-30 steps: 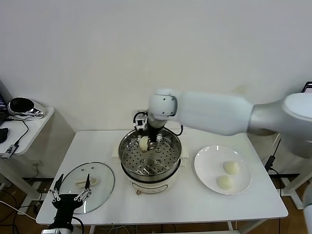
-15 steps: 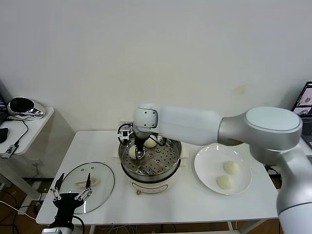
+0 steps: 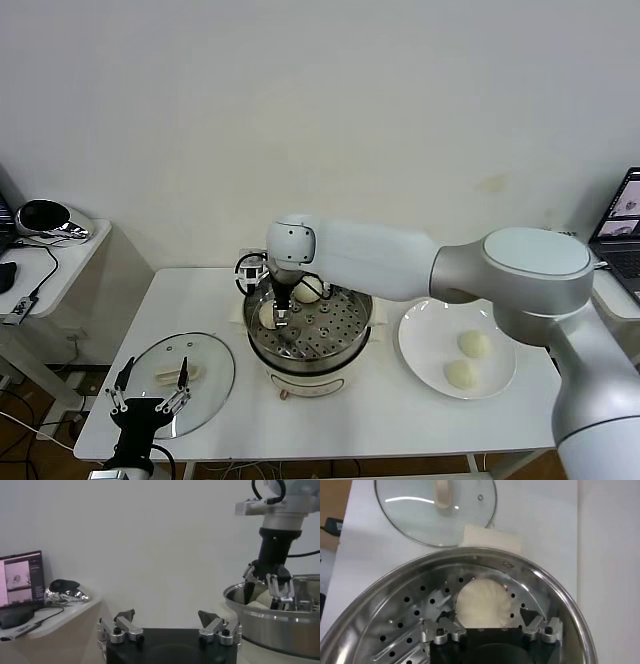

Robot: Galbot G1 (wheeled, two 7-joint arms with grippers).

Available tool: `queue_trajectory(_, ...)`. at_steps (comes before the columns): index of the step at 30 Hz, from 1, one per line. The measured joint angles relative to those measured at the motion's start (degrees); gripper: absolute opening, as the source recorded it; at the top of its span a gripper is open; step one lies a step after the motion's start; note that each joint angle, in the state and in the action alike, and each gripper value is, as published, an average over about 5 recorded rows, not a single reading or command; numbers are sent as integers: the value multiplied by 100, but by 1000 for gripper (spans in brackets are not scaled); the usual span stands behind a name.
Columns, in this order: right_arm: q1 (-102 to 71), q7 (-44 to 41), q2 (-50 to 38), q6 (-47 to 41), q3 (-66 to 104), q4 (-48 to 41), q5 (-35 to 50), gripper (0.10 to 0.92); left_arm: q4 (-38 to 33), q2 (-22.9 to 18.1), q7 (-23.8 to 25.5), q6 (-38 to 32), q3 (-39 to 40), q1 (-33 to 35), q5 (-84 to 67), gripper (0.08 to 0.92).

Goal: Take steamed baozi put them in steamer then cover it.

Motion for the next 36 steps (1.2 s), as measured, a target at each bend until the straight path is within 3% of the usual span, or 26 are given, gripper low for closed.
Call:
queue_trajectory(9, 841, -743, -911, 295, -57, 712, -290, 823, -7, 36, 3, 1, 24, -34, -1, 823)
queue_trajectory(20, 1245, -1661, -3025, 984, -70, 2002, -1219, 823, 1, 68, 3, -15, 51, 64, 28, 823)
queue_trajectory(29, 596, -2077, -4641, 1742, 396, 2562, -2292, 823, 33, 64, 22, 16, 30, 81, 66, 823)
queue_trajectory(36, -499, -2131, -5377, 2248, 1147, 2654, -2988, 823, 80, 88, 46, 33, -39, 91, 49, 823)
